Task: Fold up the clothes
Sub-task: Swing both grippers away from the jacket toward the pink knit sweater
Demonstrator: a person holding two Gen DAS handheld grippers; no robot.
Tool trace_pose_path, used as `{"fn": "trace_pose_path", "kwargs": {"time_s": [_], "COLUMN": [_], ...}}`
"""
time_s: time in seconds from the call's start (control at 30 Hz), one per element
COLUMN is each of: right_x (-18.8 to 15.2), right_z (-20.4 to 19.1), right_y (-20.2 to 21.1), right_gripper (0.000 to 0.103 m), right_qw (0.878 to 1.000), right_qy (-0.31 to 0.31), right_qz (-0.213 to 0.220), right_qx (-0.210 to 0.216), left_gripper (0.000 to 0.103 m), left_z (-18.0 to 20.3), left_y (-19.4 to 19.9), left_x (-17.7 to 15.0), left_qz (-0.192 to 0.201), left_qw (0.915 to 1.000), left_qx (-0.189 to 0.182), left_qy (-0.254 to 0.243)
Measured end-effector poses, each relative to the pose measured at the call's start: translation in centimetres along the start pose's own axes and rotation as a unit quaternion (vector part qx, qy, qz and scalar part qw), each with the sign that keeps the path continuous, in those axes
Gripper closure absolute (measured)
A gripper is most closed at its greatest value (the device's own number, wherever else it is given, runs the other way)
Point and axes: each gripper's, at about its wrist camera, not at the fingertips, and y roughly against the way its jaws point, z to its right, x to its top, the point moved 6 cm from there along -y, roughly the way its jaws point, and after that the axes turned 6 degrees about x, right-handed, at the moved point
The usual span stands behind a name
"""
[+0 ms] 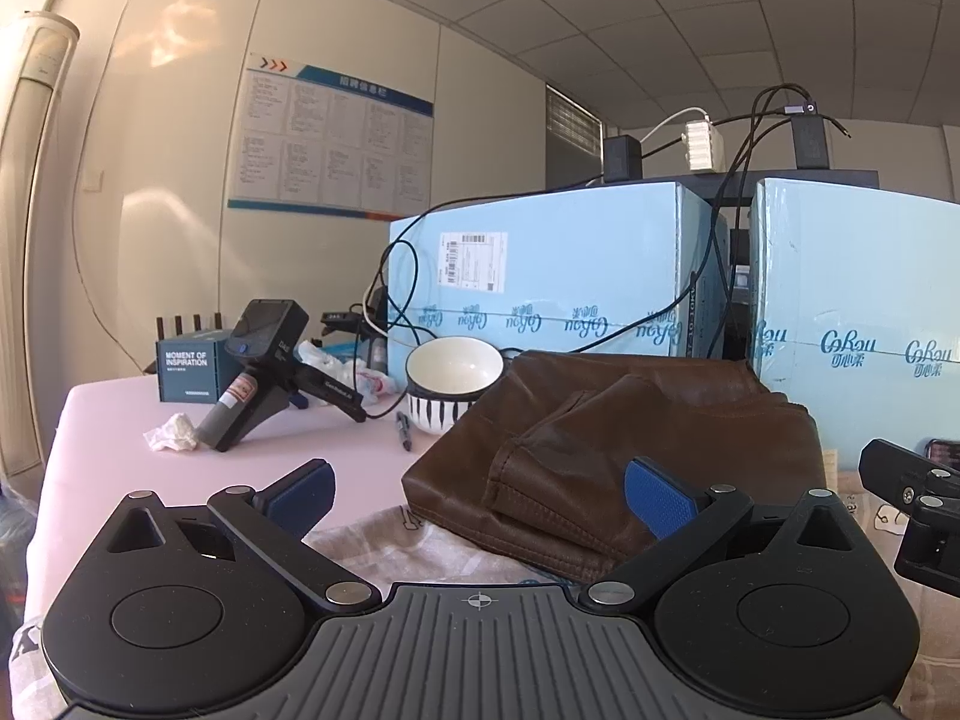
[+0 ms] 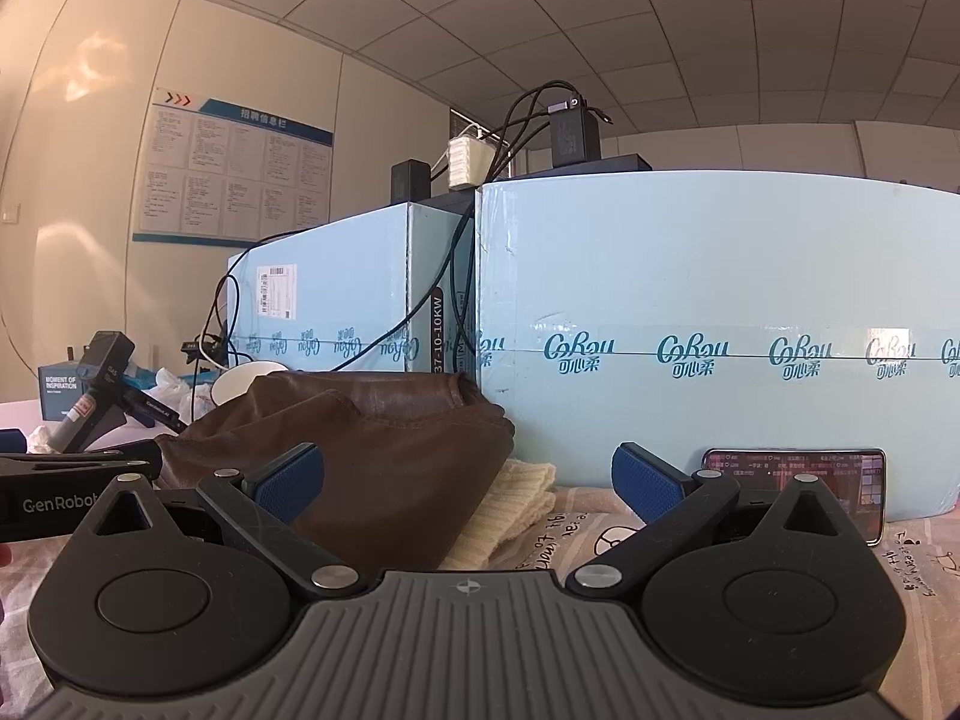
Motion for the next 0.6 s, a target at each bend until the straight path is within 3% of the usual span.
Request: {"fn": "trace_pose_path", "kwargs": {"time_s": [0.33,0.6], "right_x": [0.7,1.2], "right_z": [-0.1,-0.1], "right_y": [1.2,4.0], "right_gripper": [0.0,0.0], "right_qw": [0.999,1.0], "right_qy": [0.007,0.005], "right_qz": [0.033,0.015], "right_qx": [-0.006,-0.013], "left_gripper": [0.0,0.0], "left_z": [0.3,0.2], "left_y": [0.8,2.9], "left_x": [0.4,1.7], "left_qz": [0.022,0.064], "left_qw": [0.9997,0.997], "left_qx": [-0.009,-0.041], "left_qy": [-0.004,0.017]}}
